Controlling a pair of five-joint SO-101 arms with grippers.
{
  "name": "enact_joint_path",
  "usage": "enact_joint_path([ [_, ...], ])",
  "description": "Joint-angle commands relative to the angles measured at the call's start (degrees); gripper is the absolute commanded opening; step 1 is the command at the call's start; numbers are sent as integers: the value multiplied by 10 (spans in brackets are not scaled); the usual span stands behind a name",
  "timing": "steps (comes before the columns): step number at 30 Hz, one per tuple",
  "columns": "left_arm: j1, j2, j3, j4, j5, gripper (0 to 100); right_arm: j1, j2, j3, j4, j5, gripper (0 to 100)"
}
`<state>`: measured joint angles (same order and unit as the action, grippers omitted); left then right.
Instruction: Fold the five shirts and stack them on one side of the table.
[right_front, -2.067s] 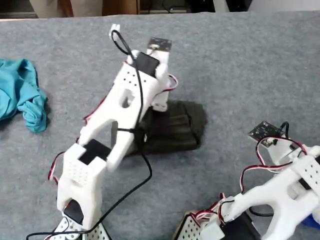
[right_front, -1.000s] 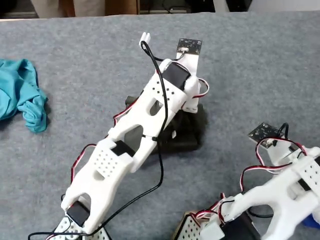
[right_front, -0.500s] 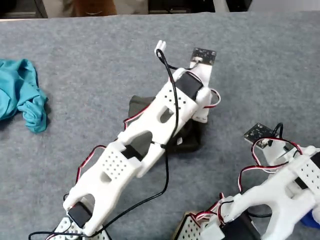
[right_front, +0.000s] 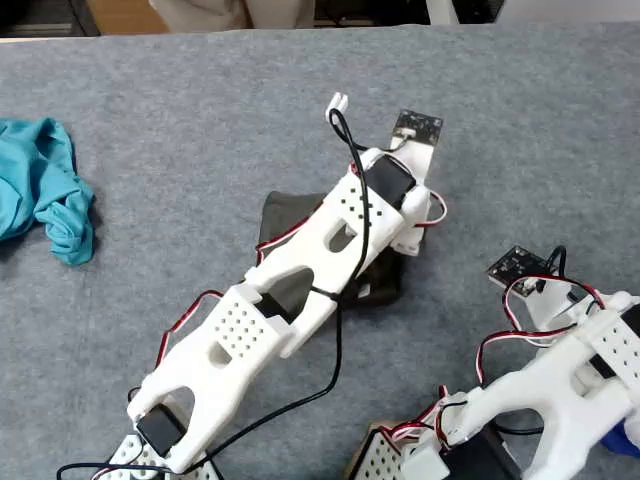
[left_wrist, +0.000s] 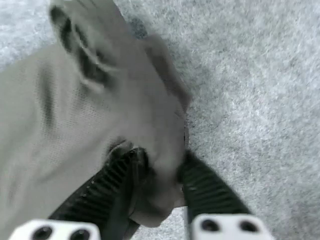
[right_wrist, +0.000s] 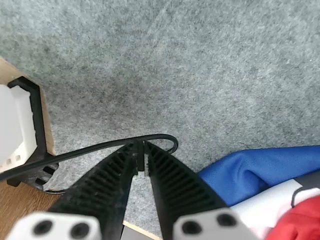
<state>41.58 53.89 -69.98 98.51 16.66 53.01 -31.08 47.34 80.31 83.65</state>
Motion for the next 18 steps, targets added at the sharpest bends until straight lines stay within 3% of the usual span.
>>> enact_joint_path([
  [1,0,-14,-27,-3,27,288,-13,-16,0,-6,4,6],
  [14,-95,-170,-26,1,14,231,-41,-21,-5,-2,1,6],
  [18,-110,-224,-7,24,-1,206,-75,-21,-23,6,-47,6],
])
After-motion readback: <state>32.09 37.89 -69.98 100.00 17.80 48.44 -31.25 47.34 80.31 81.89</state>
